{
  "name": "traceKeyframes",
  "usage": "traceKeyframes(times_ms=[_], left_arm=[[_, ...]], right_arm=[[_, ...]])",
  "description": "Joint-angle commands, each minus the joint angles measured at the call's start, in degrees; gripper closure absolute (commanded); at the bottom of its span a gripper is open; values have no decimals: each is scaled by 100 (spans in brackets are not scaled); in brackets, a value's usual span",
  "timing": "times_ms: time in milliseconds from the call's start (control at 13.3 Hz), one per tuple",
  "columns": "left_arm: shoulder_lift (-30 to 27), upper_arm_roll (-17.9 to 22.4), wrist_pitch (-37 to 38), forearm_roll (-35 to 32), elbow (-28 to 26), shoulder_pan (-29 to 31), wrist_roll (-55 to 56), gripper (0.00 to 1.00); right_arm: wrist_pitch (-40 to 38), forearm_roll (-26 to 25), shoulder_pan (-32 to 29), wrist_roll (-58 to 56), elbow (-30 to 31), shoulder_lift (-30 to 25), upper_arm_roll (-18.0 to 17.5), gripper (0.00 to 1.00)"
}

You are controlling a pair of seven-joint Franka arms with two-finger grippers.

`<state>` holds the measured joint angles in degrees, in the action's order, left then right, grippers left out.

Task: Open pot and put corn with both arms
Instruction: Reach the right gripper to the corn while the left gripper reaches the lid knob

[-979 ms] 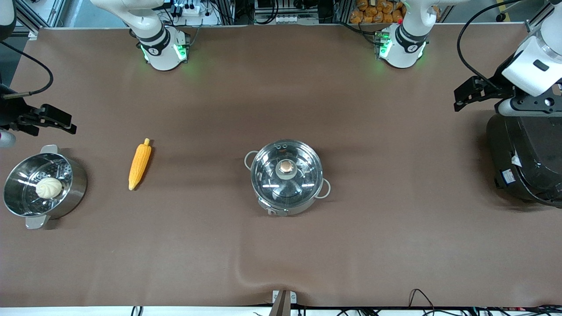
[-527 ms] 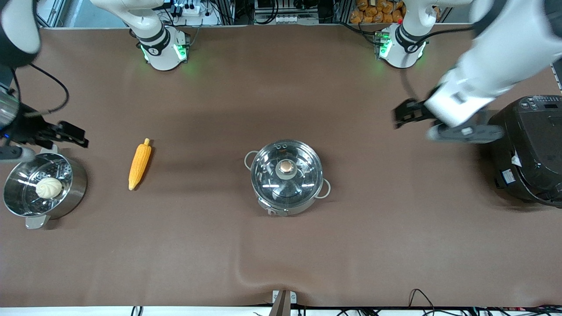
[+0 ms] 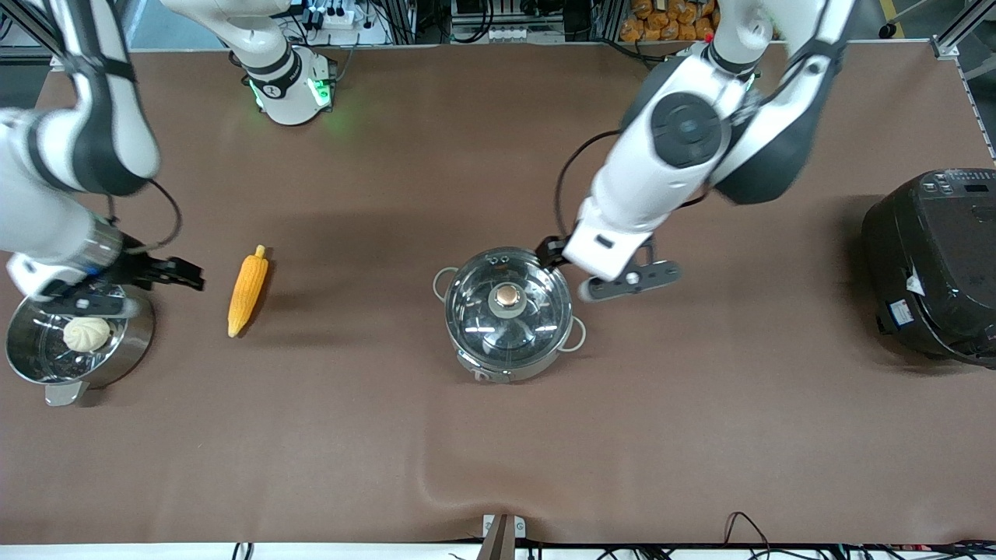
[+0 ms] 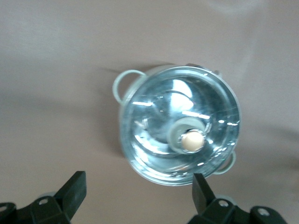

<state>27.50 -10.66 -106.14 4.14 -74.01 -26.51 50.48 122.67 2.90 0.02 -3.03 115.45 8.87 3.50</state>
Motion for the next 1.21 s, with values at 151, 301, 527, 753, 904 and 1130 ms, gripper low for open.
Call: traceKeyframes(times_ms=[151,301,527,753,904,1130], left_arm=[[773,1159,-390,34,387,-1266,427,0],[975,1574,-556,34,387,-1689,436,0],[1064,1610,-995,34,387,-1726,471,0],[1187,1637,-1189,34,378,-1761,550,0],[1266,1646,-1312,34,378,-1761,550,1],[1319,1611,-1357,34,378,-1831,568,10]], right_arm=[[1100,-27,-54,223,645,711,-51,0],[1083,8,-54,381,672,783,-51,0],[1837,26,182,1040,882,1275,-51,0],[1769,26,8,1033,918,1337,-51,2],[1769,0,-28,989,918,1425,-42,2],[1839,34,-37,1067,918,1530,-51,6]])
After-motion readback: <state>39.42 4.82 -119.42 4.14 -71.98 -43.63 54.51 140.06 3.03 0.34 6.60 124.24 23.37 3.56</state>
